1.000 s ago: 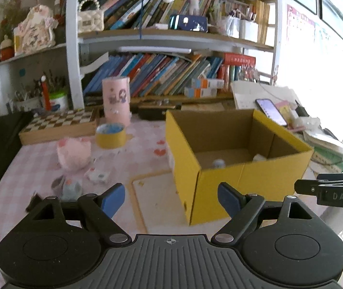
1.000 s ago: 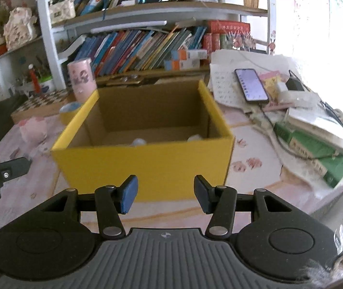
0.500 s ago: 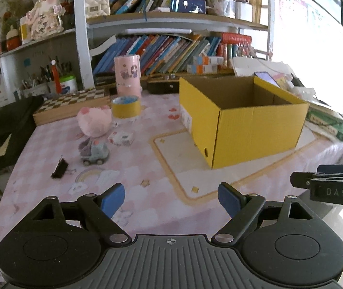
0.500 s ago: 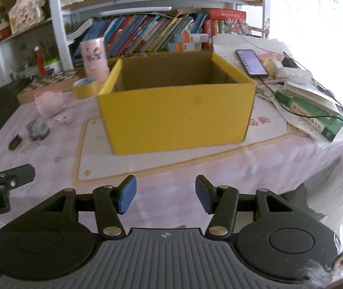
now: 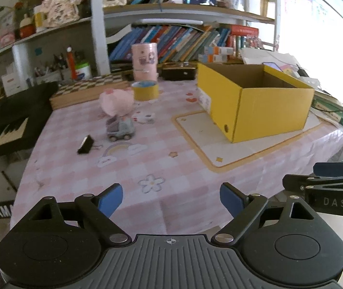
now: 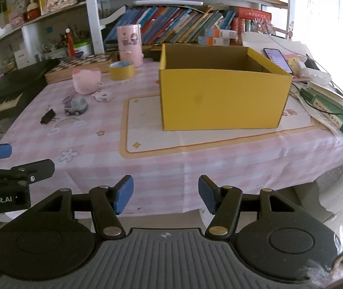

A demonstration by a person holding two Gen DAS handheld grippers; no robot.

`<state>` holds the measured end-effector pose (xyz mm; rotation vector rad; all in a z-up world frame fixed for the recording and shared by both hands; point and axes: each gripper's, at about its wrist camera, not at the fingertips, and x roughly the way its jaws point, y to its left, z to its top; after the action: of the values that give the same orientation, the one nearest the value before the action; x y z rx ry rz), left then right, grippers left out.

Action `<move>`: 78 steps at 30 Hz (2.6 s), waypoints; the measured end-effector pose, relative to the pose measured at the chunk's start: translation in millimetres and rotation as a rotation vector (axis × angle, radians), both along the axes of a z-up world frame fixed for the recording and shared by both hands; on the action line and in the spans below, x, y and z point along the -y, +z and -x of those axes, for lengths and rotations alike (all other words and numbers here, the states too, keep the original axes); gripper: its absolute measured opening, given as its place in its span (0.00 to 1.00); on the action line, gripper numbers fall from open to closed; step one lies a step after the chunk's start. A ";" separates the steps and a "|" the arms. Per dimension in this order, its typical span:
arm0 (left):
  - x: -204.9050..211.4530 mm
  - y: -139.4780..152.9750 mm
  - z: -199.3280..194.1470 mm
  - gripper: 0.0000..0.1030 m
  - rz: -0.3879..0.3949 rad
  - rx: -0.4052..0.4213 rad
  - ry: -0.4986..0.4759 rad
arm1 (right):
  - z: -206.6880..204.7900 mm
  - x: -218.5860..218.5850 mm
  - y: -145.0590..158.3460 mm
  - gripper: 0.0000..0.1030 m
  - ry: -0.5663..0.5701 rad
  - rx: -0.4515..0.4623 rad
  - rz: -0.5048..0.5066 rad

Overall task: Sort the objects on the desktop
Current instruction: 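Withdraw both tools from the box back toward the remaining table objects, then grasp the black binder clip with the left gripper while the right tool approaches the toy car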

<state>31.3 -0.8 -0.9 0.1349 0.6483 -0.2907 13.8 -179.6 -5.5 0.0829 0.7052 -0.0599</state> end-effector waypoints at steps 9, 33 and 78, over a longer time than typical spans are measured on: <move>-28.0 0.0 10.3 0.87 -0.002 0.003 0.044 | -0.1 -31.2 1.7 0.56 0.046 0.014 -0.013; -85.6 1.4 13.5 0.87 0.024 0.024 0.166 | -14.4 -96.6 0.2 0.58 0.215 0.001 0.019; -98.8 -12.9 -99.4 0.86 0.054 -0.051 0.266 | -147.0 -111.4 -9.8 0.62 0.363 -0.073 0.022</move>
<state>130.8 98.0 -13.8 -0.0109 0.7002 -0.0548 160.8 -68.2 -15.3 -0.0691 0.7828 0.2783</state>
